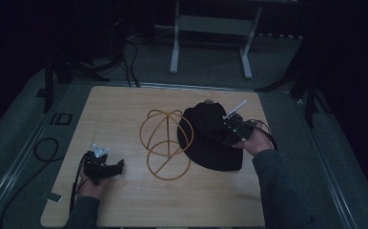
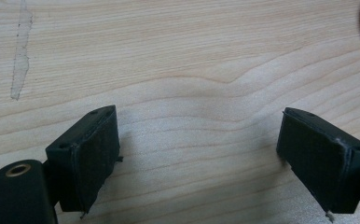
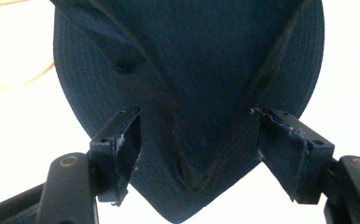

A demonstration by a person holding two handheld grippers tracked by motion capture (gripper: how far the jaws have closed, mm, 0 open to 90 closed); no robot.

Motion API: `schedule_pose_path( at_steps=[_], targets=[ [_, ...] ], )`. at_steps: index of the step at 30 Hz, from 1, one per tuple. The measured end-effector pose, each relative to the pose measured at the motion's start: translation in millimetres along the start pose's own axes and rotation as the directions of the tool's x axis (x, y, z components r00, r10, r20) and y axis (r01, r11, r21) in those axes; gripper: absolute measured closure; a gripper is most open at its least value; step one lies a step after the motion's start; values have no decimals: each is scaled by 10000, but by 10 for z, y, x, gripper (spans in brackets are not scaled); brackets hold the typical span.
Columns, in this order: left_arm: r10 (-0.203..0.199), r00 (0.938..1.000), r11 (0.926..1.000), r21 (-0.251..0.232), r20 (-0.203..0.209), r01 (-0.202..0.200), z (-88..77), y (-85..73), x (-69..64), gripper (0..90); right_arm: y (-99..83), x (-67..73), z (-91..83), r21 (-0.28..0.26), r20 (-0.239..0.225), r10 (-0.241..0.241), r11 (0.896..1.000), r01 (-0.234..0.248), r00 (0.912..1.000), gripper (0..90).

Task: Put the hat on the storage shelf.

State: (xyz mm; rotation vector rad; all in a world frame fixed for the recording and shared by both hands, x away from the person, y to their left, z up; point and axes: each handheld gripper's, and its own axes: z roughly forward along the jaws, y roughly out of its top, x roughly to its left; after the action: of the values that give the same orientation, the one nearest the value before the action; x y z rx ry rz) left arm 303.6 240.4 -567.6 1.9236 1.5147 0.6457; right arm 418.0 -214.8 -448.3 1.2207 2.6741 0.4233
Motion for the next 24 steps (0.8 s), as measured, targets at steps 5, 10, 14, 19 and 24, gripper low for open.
schedule_pose_path(
  at_steps=[5, 10, 14, 19, 24],
  targets=[
    [-4, 10000, 10000, -1, 1, 4, 0, 0, 0, 134, 82, 6, 22, 12, 40, -39, 10000, 39, 10000, 319],
    [-8, 10000, 10000, 8, -3, 8, -1, 0, -1, 134, 153, 5, 58, 82, 129, 43, 10000, -44, 9999, 340],
    [-9, 10000, 10000, 5, -5, 9, 0, 0, -1, 135, 195, -2, 90, 185, 41, 131, 9997, -131, 9999, 371],
    [-10, 10000, 10000, 4, -4, 10, 0, 0, -1, 134, 226, -10, 109, 232, -30, 119, 9997, -118, 9999, 420],
    [-9, 10000, 10000, 4, -3, 9, 0, 0, -1, 134, 241, -16, 138, 295, -176, 175, 9994, -170, 9997, 449]
  ],
)
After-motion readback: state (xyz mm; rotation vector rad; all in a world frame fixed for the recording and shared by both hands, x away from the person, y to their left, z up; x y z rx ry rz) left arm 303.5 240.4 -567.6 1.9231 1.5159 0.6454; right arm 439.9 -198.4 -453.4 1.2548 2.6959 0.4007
